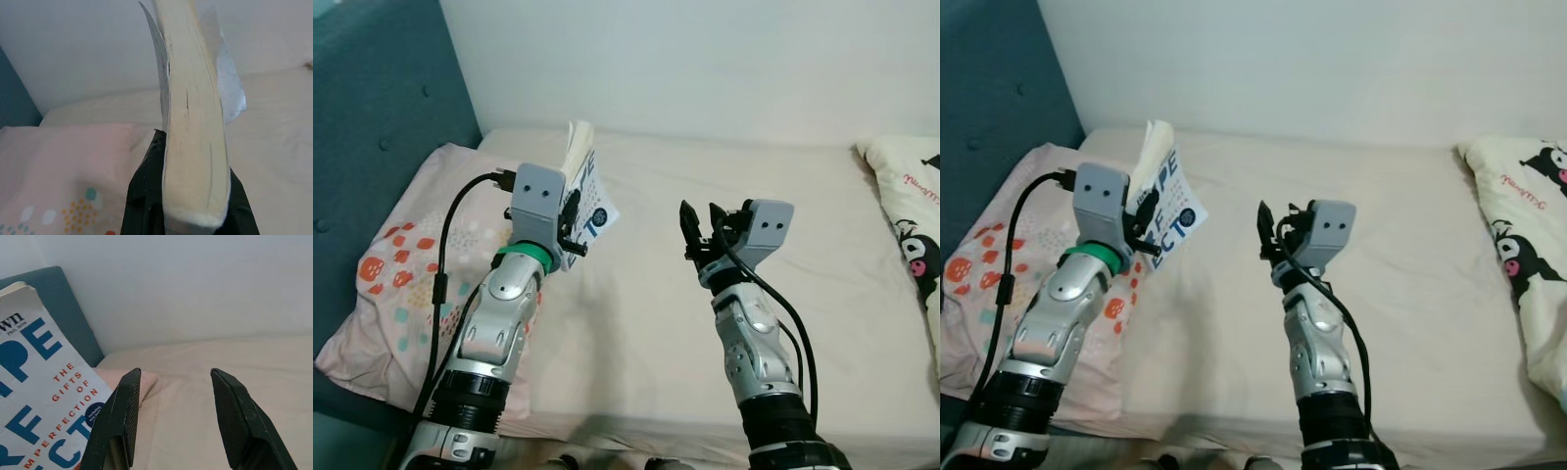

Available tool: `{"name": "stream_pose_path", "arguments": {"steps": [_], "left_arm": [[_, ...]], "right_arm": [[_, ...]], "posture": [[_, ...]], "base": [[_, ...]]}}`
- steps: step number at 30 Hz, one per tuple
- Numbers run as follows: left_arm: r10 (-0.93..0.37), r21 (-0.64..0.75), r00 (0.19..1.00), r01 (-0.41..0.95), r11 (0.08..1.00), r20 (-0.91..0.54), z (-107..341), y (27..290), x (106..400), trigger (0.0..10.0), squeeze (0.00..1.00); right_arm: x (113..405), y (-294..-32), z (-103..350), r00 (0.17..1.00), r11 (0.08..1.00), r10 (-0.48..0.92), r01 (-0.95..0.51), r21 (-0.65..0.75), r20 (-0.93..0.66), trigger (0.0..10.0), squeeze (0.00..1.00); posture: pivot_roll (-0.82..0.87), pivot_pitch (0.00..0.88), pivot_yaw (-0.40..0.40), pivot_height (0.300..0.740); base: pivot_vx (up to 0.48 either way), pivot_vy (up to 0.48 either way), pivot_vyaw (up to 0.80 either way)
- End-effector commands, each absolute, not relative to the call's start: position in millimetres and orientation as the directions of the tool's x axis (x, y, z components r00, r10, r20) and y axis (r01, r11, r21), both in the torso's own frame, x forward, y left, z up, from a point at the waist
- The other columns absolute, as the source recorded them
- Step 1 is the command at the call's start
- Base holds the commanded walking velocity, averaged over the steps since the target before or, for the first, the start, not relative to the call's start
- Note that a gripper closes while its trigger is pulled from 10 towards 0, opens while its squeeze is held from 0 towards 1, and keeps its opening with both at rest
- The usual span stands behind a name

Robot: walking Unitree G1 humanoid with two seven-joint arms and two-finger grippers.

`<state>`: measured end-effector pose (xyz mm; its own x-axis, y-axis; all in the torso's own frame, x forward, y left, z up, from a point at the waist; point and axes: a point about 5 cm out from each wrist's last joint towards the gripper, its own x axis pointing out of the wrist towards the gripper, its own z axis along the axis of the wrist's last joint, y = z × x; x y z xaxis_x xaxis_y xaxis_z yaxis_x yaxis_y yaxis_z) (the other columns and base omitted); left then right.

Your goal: Clean up the room

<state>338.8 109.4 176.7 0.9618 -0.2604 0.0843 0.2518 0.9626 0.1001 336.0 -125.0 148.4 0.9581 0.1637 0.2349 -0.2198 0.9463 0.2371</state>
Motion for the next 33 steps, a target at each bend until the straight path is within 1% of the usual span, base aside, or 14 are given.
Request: {"name": "stream_pose_path", "arguments": {"steps": [1,5,8,9,10,13,14,16,17,19,21,24,33], "left_arm": [[-0.287,0.112,0.954,0.276,0.955,0.090,175,107,336,10.0,0.00],[-0.314,0.125,0.948,0.305,0.944,0.056,165,105,334,10.0,0.00],[-0.332,0.085,0.940,0.338,0.937,-0.073,135,107,330,10.0,0.00],[-0.332,0.085,0.940,0.338,0.937,-0.073,135,107,330,10.0,0.00],[-0.346,0.063,0.929,0.356,0.932,-0.129,122,106,327,10.0,0.00],[-0.346,0.063,0.929,0.356,0.932,-0.129,122,106,327,10.0,0.00],[-0.355,0.009,0.915,0.364,0.932,-0.192,111,106,325,10.0,0.00],[-0.313,-0.159,0.900,0.276,0.948,-0.304,92,107,326,10.0,0.00],[-0.313,-0.159,0.900,0.276,0.948,-0.304,92,107,326,10.0,0.00],[-0.284,-0.259,0.885,0.195,0.946,-0.370,83,107,326,10.0,0.00],[-0.284,-0.259,0.885,0.195,0.946,-0.370,83,107,326,10.0,0.00],[-0.281,-0.273,0.870,0.179,0.945,-0.404,78,106,324,10.0,0.00],[-0.279,-0.262,0.862,0.178,0.948,-0.423,76,105,322,10.0,0.00]], "right_arm": [[336,-123,146,0.959,0.942,0.168,-0.225,0.249,0.229,10.0,0.00],[336,-122,144,0.962,0.941,0.162,-0.218,0.258,0.221,10.0,0.00],[335,-123,141,0.968,0.944,0.141,-0.194,0.267,0.206,10.0,0.00],[335,-123,141,0.968,0.944,0.141,-0.194,0.267,0.206,10.0,0.00],[335,-124,141,0.969,0.944,0.137,-0.191,0.269,0.208,10.0,0.00],[335,-124,141,0.969,0.944,0.137,-0.191,0.269,0.208,10.0,0.00],[334,-125,140,0.969,0.945,0.135,-0.189,0.268,0.208,10.0,0.00],[334,-126,140,0.969,0.944,0.135,-0.190,0.268,0.209,10.0,0.00],[334,-126,140,0.969,0.944,0.135,-0.190,0.268,0.209,10.0,0.00],[333,-126,139,0.969,0.944,0.136,-0.190,0.269,0.207,10.0,0.00],[333,-126,139,0.969,0.944,0.136,-0.190,0.269,0.207,10.0,0.00],[331,-126,138,0.970,0.944,0.133,-0.186,0.272,0.203,10.0,0.00],[329,-126,136,0.972,0.944,0.125,-0.178,0.279,0.197,10.0,0.00]], "posture": [[0.04,0.049,0.039,0.740],[0.04,0.050,0.040,0.740],[0.04,0.051,0.042,0.730],[0.04,0.051,0.042,0.730],[0.04,0.051,0.042,0.725],[0.04,0.051,0.042,0.725],[0.04,0.054,0.044,0.720],[0.04,0.058,0.045,0.710],[0.04,0.058,0.045,0.710],[0.04,0.064,0.047,0.700],[0.04,0.064,0.047,0.700],[0.04,0.072,0.051,0.685],[0.03,0.087,0.059,0.655]], "base": [[0.000,0.000,0.00],[0.000,0.000,0.00],[0.000,0.000,0.00],[0.000,0.000,0.00],[0.000,0.000,0.00],[0.000,0.000,0.00],[0.000,0.000,0.00],[0.000,0.000,0.00],[0.000,0.000,0.00],[0.000,0.000,0.00],[0.000,0.000,0.00],[0.000,0.000,0.00],[0.000,0.000,0.00]]}}
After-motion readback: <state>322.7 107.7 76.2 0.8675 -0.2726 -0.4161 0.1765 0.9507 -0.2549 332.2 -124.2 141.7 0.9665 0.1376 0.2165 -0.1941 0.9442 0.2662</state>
